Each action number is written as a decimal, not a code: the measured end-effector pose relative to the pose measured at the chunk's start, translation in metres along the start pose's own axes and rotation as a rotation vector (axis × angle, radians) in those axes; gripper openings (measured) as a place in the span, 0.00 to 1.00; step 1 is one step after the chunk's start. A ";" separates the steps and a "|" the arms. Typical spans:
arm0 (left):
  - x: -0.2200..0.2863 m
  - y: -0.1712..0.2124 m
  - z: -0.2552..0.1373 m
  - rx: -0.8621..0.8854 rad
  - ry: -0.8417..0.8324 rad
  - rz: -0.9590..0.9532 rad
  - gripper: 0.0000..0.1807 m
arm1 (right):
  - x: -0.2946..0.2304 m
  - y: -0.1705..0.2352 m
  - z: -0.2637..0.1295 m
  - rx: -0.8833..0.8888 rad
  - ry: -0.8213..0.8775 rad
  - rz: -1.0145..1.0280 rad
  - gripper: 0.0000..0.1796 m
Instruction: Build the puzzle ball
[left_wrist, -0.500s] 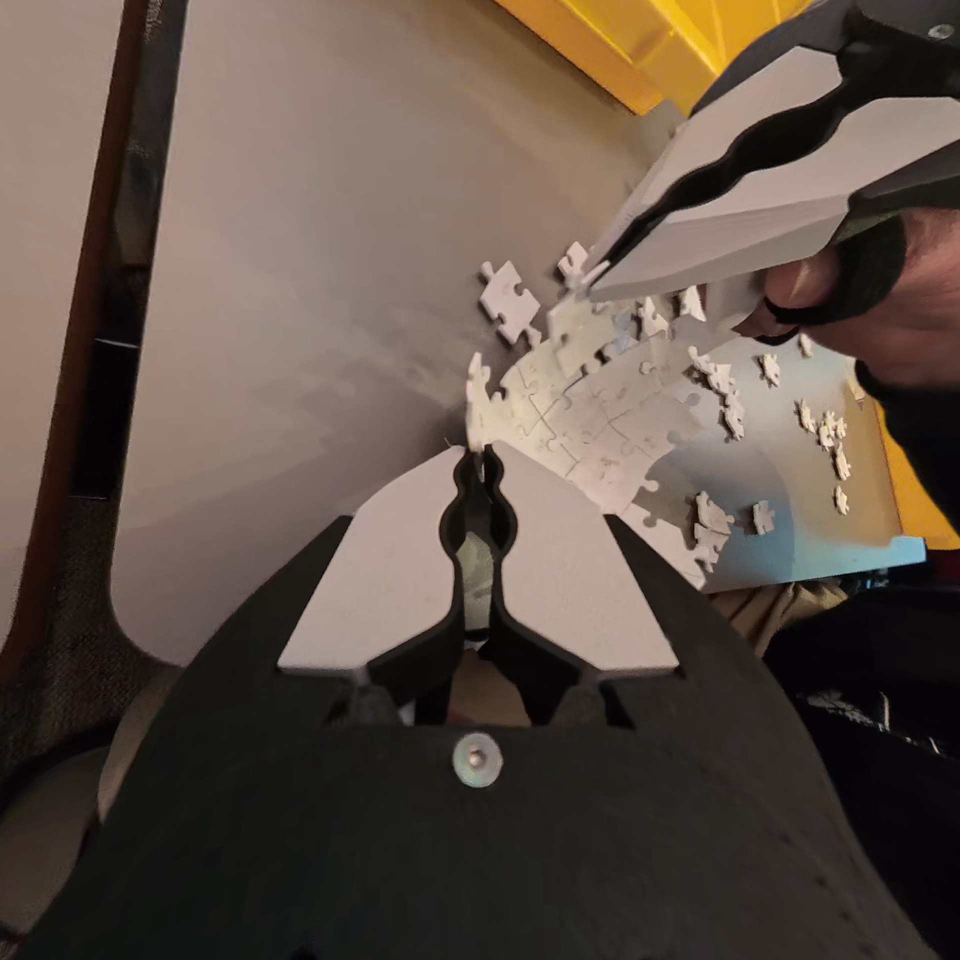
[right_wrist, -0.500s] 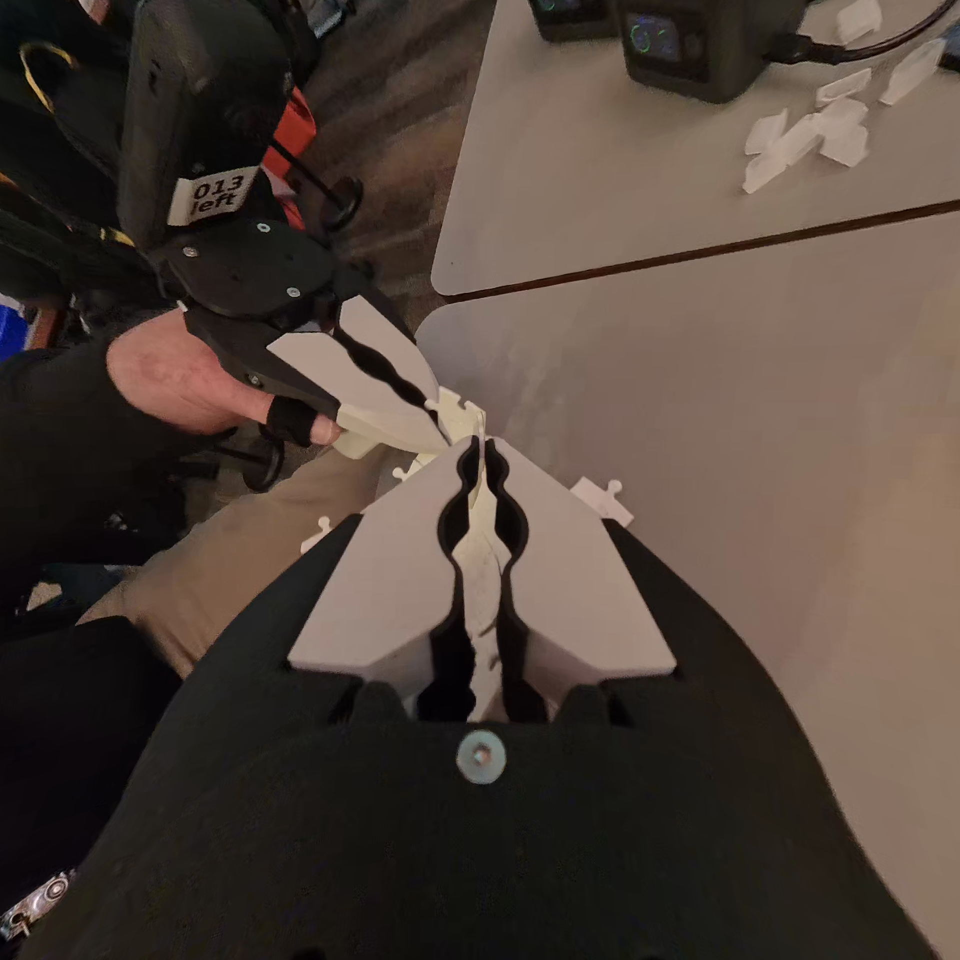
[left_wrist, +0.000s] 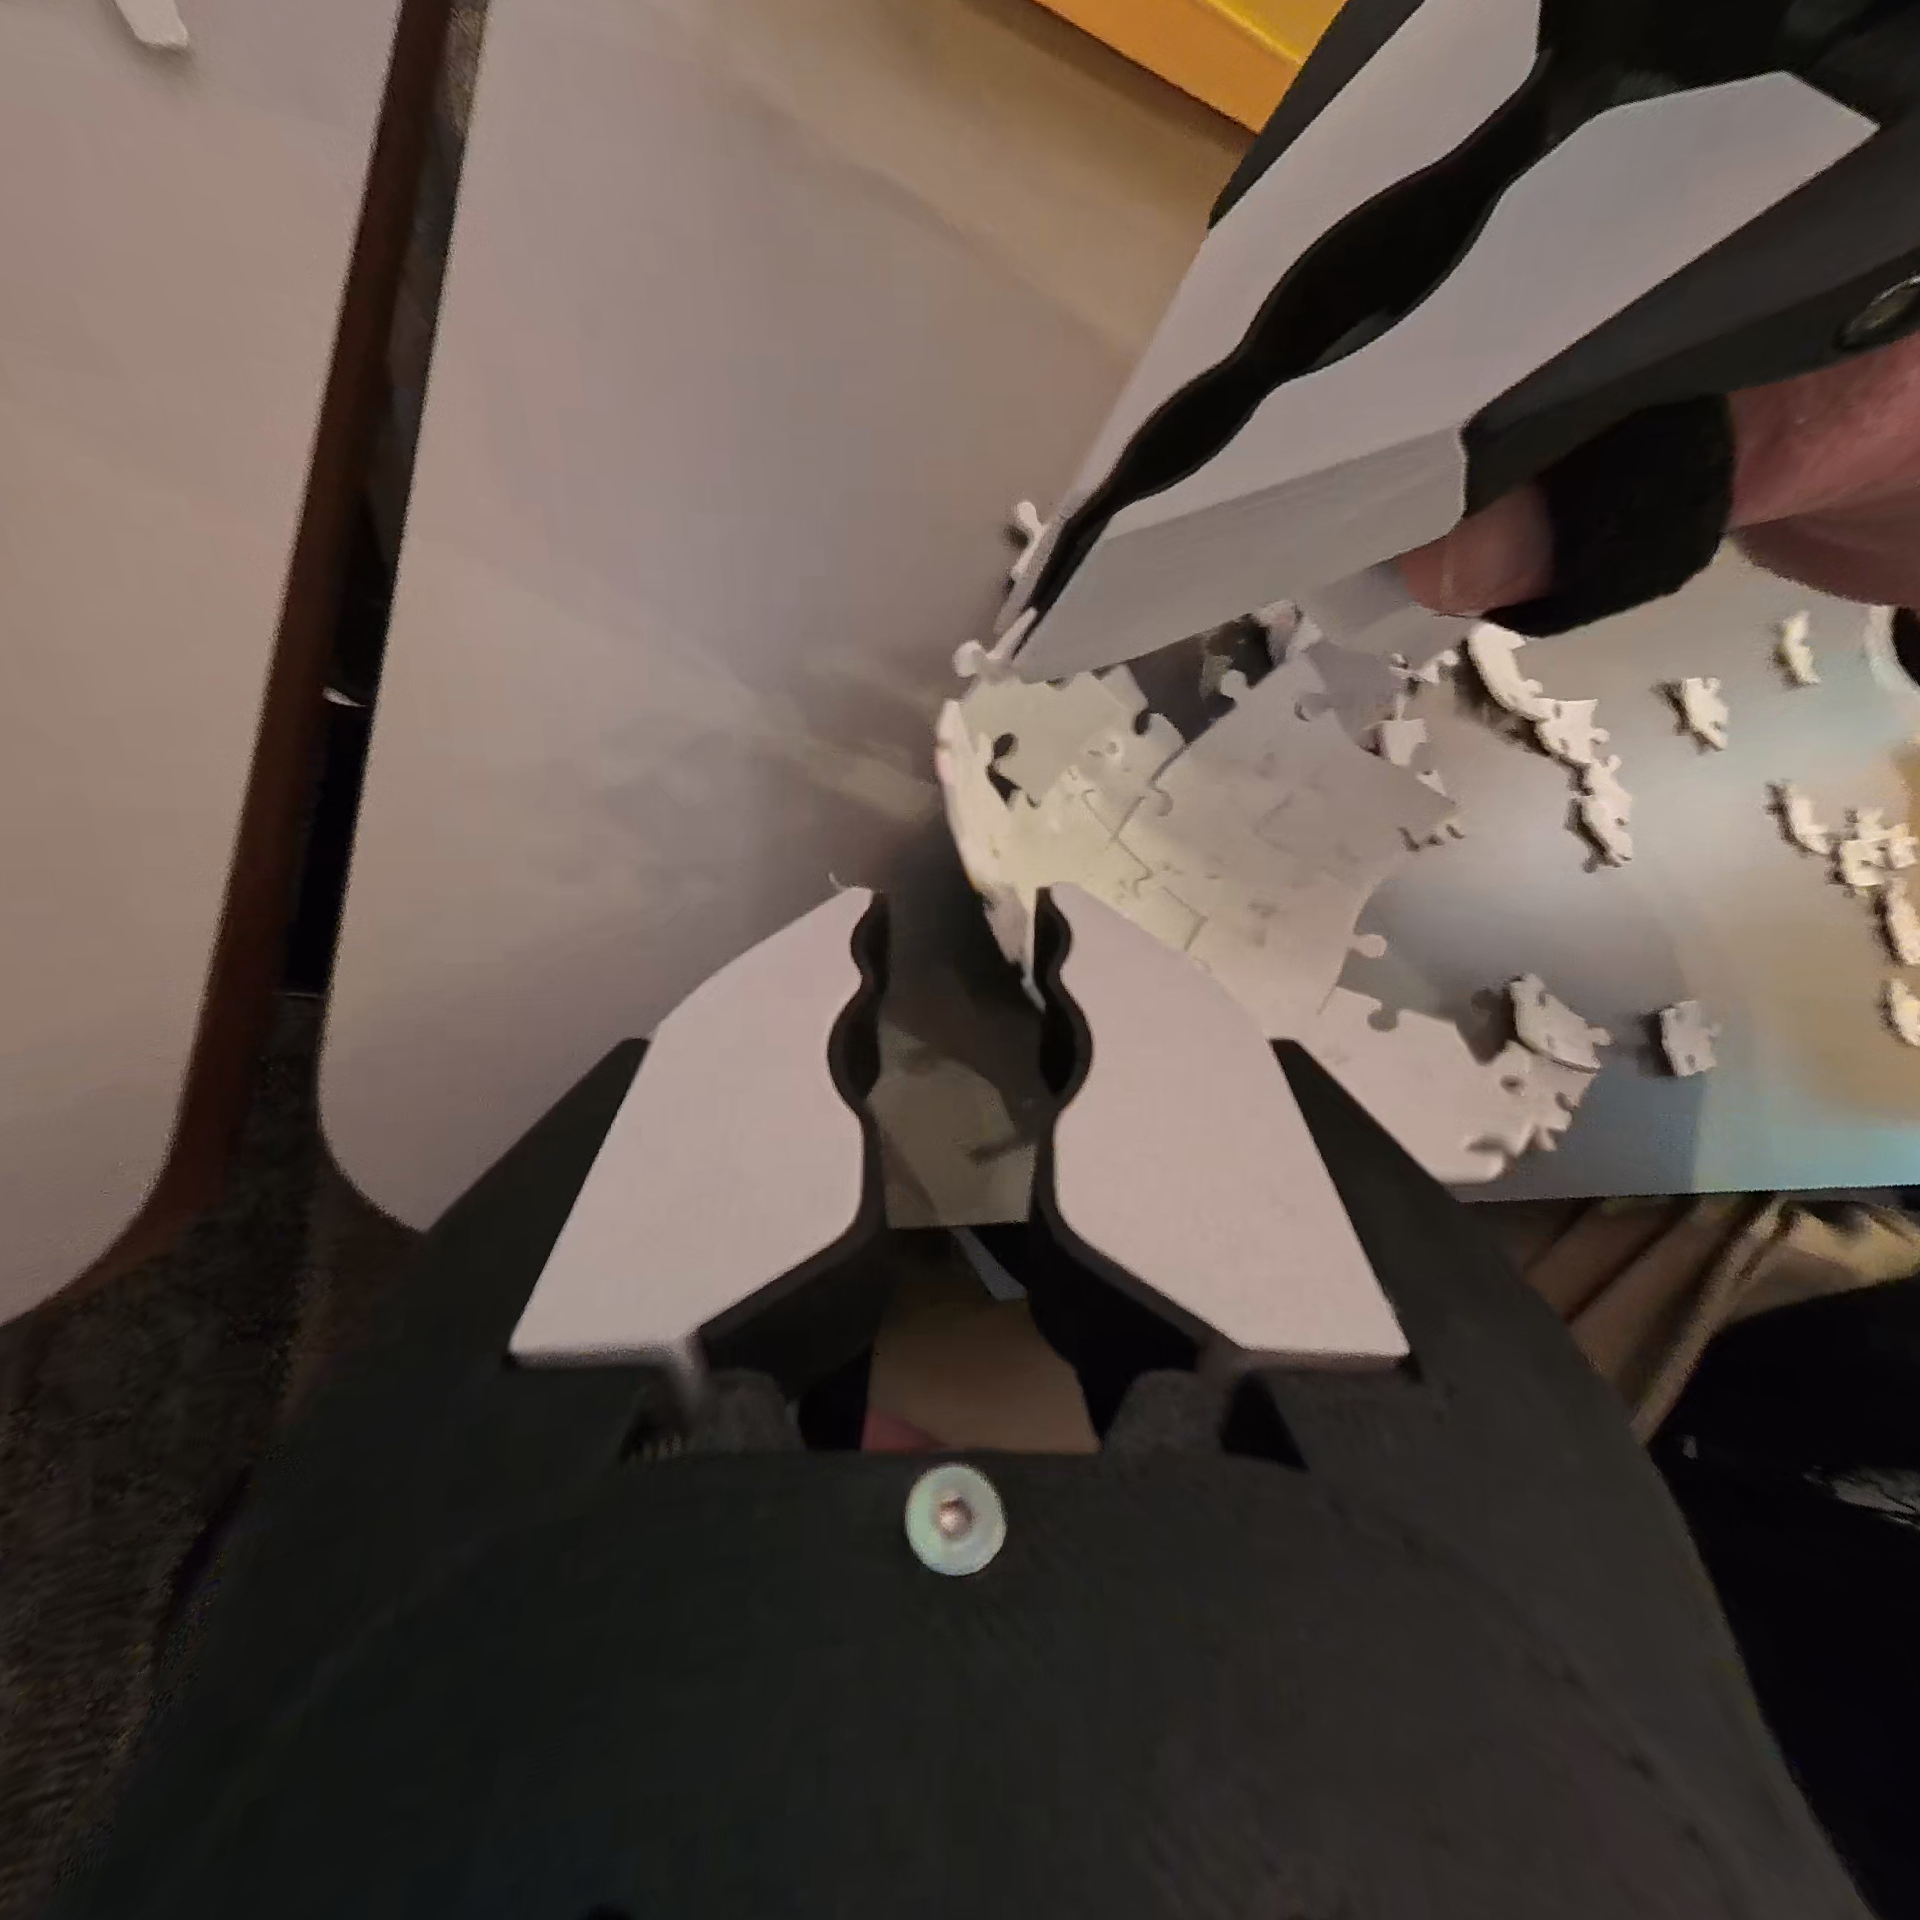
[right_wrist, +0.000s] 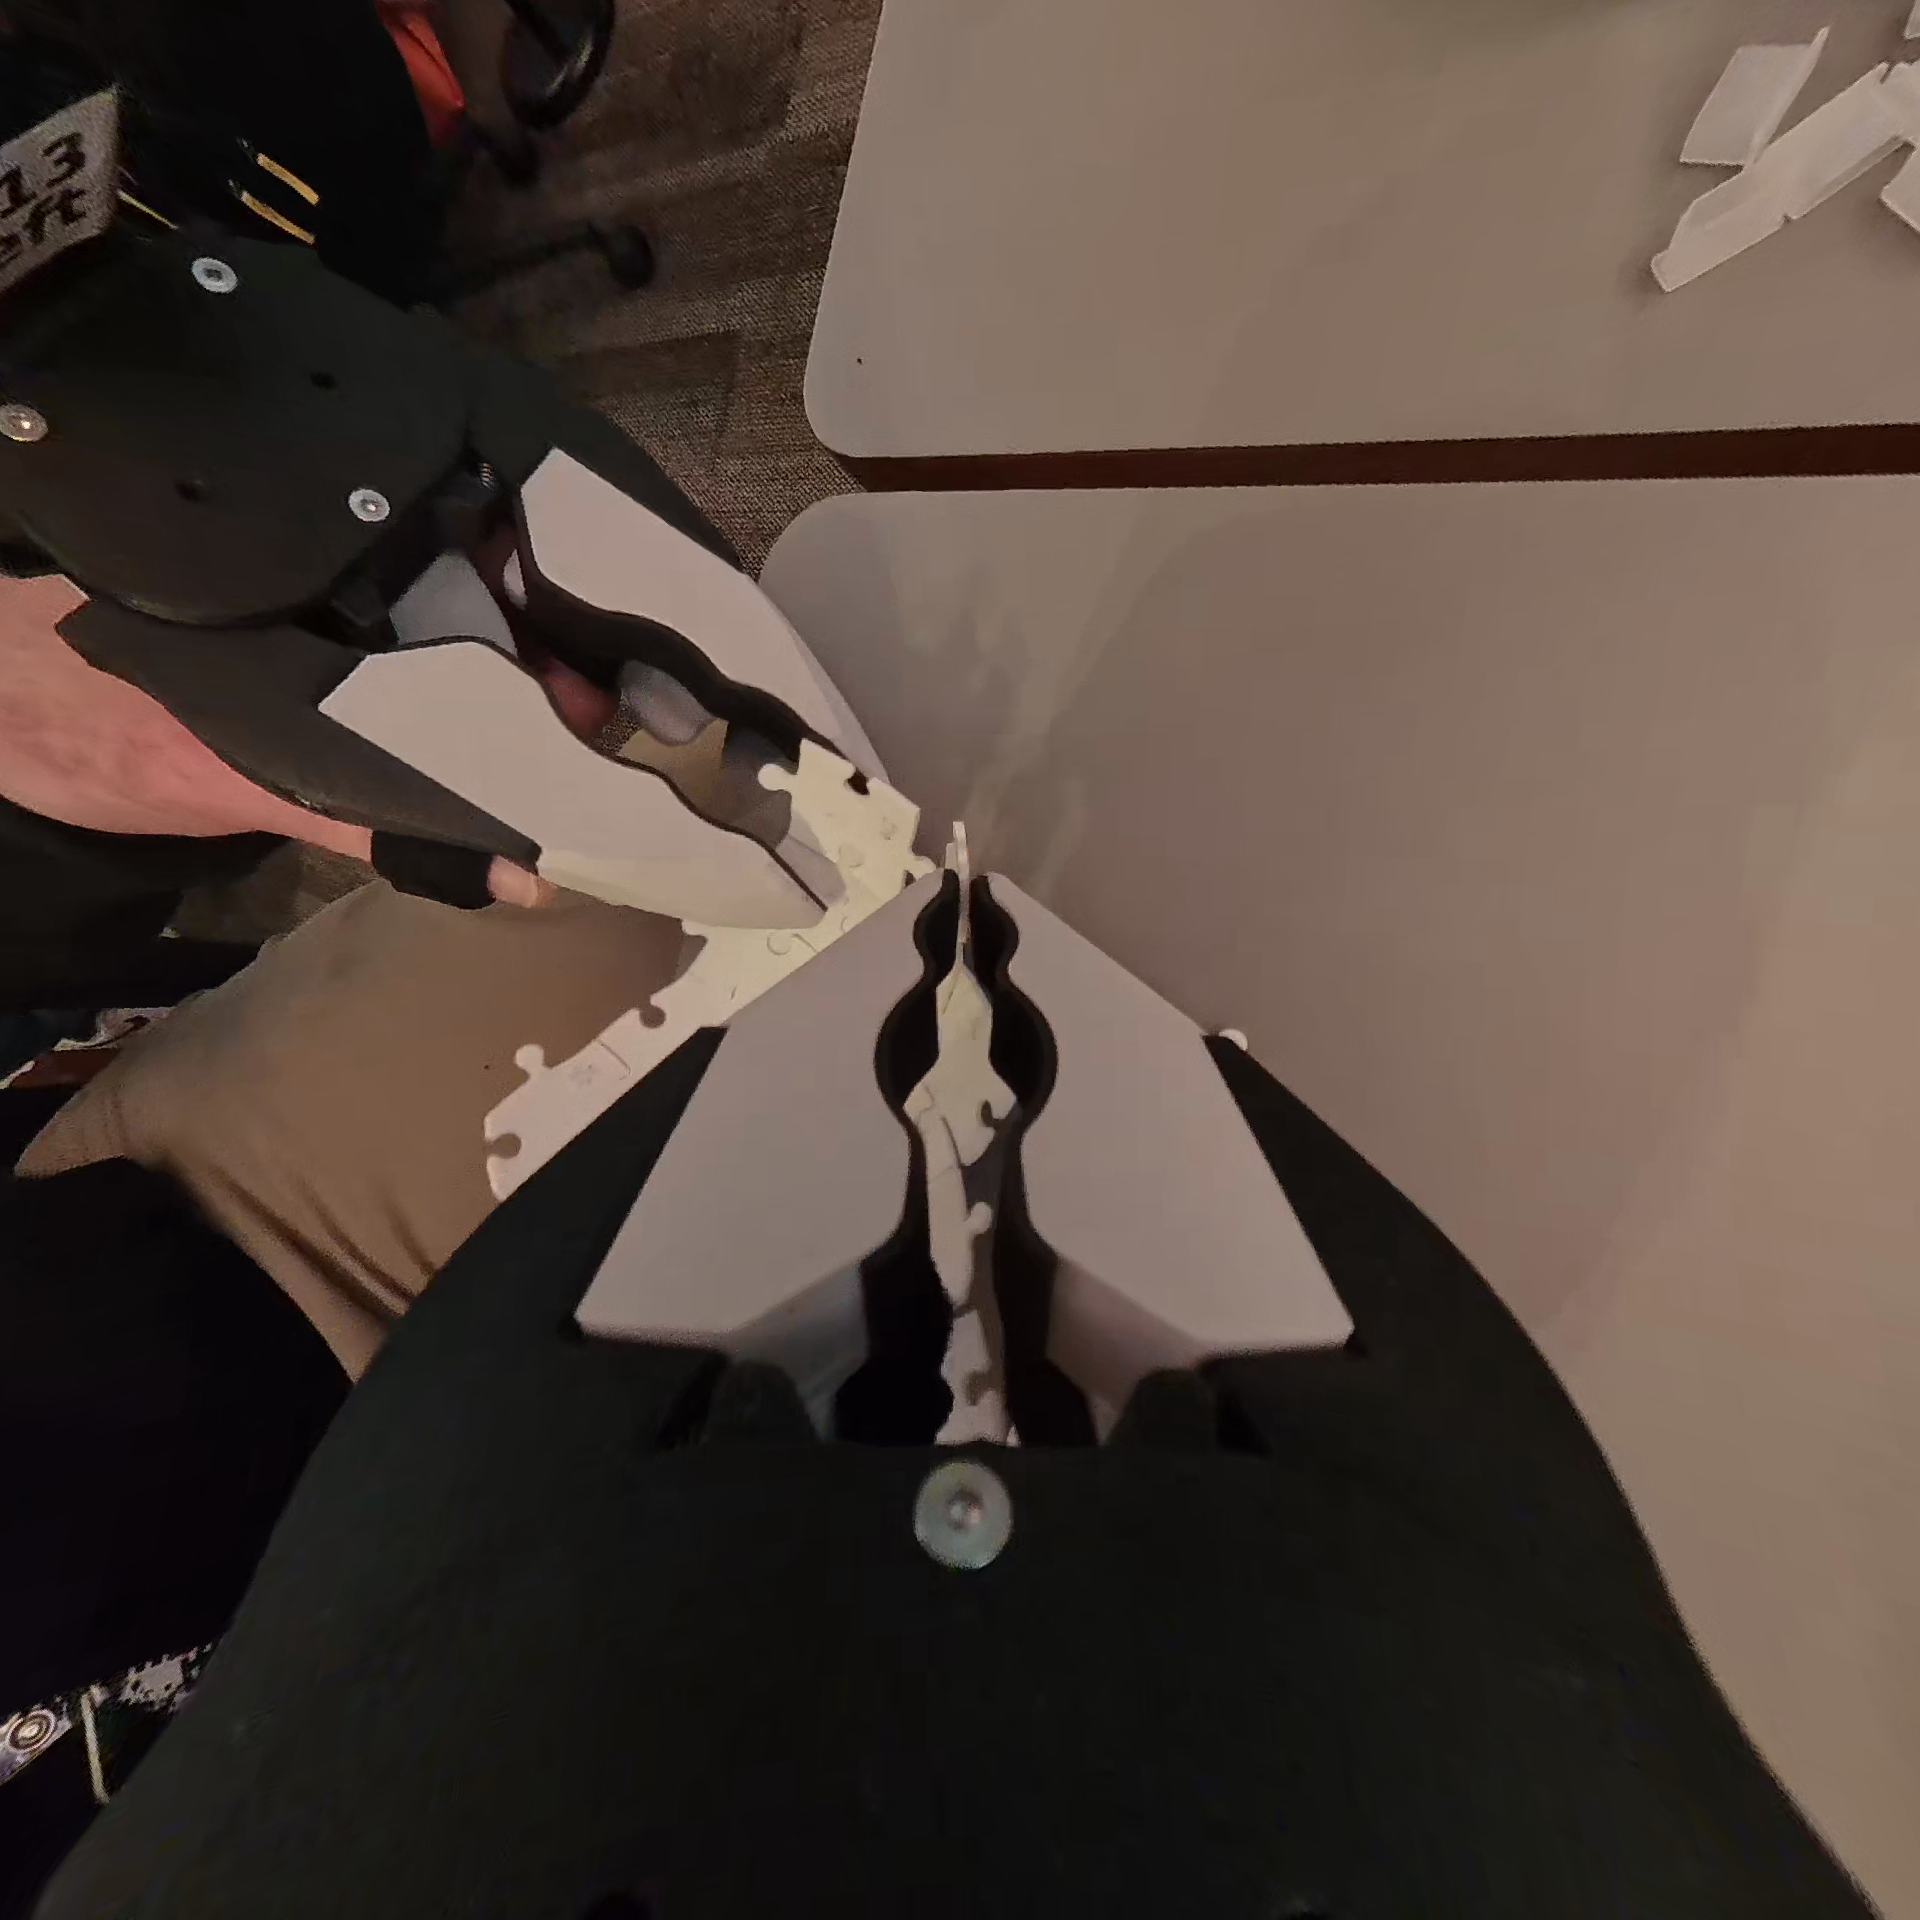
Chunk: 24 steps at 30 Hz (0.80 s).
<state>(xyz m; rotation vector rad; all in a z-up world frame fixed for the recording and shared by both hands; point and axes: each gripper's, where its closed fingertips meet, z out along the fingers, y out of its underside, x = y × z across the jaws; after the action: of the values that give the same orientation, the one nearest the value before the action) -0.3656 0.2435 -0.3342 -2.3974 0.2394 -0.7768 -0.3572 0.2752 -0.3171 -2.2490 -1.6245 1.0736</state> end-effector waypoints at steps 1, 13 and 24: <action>-0.002 -0.001 -0.001 0.000 -0.011 0.017 0.18 | 0.000 -0.001 0.000 -0.002 0.000 -0.001 0.00; -0.030 -0.017 -0.005 -0.008 -0.269 0.228 0.37 | -0.001 -0.004 0.004 -0.014 -0.001 -0.004 0.00; -0.041 -0.013 -0.004 -0.055 -0.355 0.270 0.40 | -0.001 -0.006 0.003 -0.074 0.012 -0.048 0.00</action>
<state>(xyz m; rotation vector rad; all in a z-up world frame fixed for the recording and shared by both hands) -0.4015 0.2655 -0.3433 -2.4355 0.4306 -0.2194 -0.3645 0.2757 -0.3157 -2.2444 -1.7319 1.0029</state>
